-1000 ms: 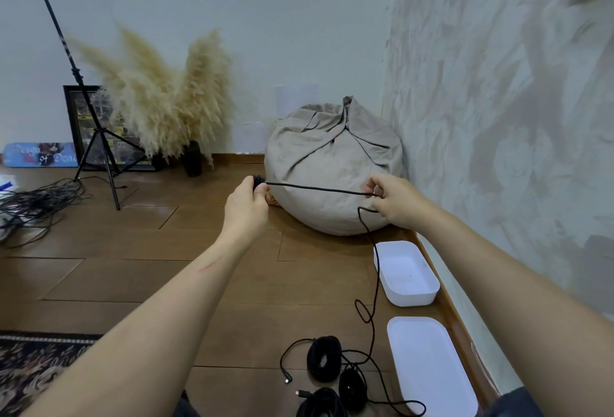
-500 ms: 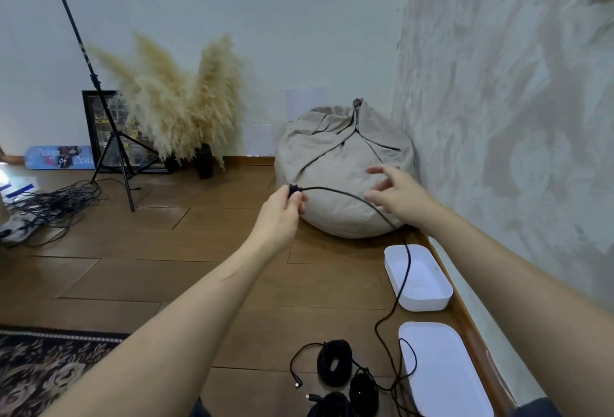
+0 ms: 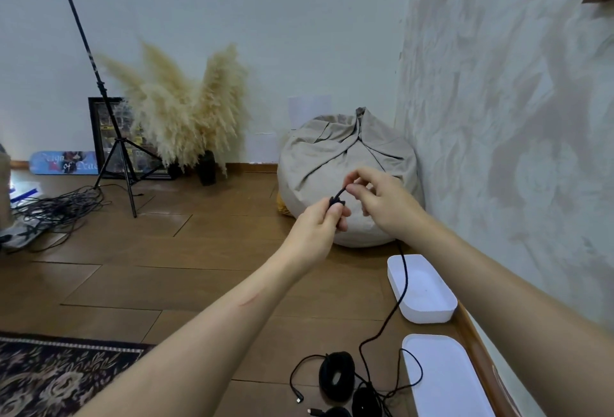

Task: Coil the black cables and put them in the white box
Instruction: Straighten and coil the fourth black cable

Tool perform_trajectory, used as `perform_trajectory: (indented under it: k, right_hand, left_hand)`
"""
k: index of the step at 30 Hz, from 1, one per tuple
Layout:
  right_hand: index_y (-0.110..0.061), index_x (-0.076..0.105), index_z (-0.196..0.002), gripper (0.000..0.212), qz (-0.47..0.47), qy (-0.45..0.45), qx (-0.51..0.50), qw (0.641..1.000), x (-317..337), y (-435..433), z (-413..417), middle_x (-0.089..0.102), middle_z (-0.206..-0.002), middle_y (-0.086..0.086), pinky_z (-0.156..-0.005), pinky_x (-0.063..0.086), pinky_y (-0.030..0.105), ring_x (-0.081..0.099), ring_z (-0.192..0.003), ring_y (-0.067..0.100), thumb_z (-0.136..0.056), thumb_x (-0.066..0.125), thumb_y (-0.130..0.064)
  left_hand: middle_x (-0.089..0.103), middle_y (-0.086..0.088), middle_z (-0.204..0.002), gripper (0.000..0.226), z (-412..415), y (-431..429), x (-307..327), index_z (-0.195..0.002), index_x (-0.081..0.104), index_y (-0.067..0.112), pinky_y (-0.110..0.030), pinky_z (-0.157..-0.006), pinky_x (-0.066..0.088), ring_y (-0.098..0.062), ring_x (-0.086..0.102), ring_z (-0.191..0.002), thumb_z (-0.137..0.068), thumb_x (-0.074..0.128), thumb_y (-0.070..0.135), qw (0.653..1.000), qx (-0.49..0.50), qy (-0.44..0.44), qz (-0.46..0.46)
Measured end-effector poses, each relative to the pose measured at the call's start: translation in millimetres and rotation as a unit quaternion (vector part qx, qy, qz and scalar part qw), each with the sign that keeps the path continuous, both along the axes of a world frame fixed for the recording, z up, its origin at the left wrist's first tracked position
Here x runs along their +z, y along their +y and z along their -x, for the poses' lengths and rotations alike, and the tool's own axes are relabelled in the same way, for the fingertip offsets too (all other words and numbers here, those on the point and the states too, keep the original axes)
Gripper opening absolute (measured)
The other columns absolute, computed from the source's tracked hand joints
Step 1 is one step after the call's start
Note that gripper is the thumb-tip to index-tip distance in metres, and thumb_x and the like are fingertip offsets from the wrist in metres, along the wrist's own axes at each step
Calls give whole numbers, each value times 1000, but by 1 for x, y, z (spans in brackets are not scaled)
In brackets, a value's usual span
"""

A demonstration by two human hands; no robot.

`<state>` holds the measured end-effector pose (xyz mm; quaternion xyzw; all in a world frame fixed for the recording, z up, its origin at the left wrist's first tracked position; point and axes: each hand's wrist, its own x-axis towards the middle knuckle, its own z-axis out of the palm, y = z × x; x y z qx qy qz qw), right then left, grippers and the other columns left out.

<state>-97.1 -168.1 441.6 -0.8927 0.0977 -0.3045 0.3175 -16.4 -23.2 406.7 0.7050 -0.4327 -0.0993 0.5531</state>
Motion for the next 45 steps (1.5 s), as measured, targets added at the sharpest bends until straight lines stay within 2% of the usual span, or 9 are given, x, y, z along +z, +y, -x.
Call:
perform_trajectory:
  k: [7, 12, 16, 20, 24, 29, 34, 39, 45]
  right_hand:
    - [-29, 69, -94, 21, -99, -49, 44, 993, 0, -4, 0, 65, -76, -1, -60, 42, 16, 52, -61, 4, -100, 58, -13]
    - [-11, 70, -103, 24, -153, -28, 77, 985, -4, 1, -4, 64, -73, 2, -61, 45, 26, 57, -67, 14, -104, 47, -6]
    - [-15, 62, -88, 29, -192, 44, 115, 974, -18, 24, -5, 56, -71, 2, -59, 41, 25, 49, -63, 15, -107, 42, -9]
    - [-14, 64, -95, 25, -98, 92, 136, 982, -25, 41, -15, 54, -62, -6, -55, 37, 27, 46, -56, 13, -104, 41, -9]
    - [-21, 50, -66, 37, -31, 114, 118, 986, -19, 47, -20, 47, -56, -9, -54, 29, 21, 40, -47, 3, -97, 45, -3]
    - [-28, 61, -68, 35, 15, 170, 128, 977, -4, 42, -15, 50, -53, -13, -56, 32, 22, 42, -50, 3, -96, 51, -9]
    - [-19, 73, -90, 19, 40, 162, 114, 979, 26, 22, 1, 57, -59, -23, -61, 34, 14, 51, -59, -6, -100, 56, -18]
    - [-6, 71, -83, 23, 29, 93, 99, 990, 42, 10, 11, 59, -58, -17, -59, 37, 16, 49, -57, 0, -99, 57, -13]
    - [-13, 72, -79, 15, -45, 35, 99, 993, 41, 5, 15, 60, -58, -9, -55, 37, 12, 50, -54, -2, -94, 69, -14]
  left_hand:
    - [61, 1, -90, 23, 11, 2, 20, -115, 61, 0, -27, -93, 49, -9, 60, -92, -108, 41, 9, 994, -75, 52, 55]
    - [63, -2, -90, 19, 12, 5, 34, -95, 61, 8, -30, -91, 49, -16, 60, -93, -106, 45, 11, 988, -113, 64, 85]
    - [62, 1, -87, 20, 5, 3, 42, -104, 62, 11, -31, -85, 50, -19, 59, -89, -108, 43, 10, 973, -74, 150, 158]
    - [63, 3, -84, 23, -8, 1, 38, -105, 62, 16, -26, -88, 51, -14, 65, -94, -109, 40, 10, 954, 8, 217, 206]
    - [63, 12, -90, 20, -9, -3, 24, -106, 61, 12, -7, -72, 45, 0, 63, -91, -107, 41, 10, 969, 107, 148, 169]
    - [63, 11, -98, 19, -15, -1, 14, -117, 59, 19, -14, -73, 43, -7, 61, -98, -108, 42, 17, 980, 170, 38, 98]
    - [66, 2, -100, 24, -6, -1, 17, -116, 59, 13, -11, -69, 44, 12, 61, -76, -110, 37, 20, 991, 99, 31, 80]
    - [62, -3, -96, 32, 2, -6, 24, -104, 61, 12, -19, -83, 45, -8, 57, -88, -109, 34, 30, 997, -14, 27, 70]
    - [54, -1, -95, 20, 10, -1, 24, -108, 57, 11, -10, -81, 42, -7, 51, -89, -108, 38, 6, 995, -90, 31, 41]
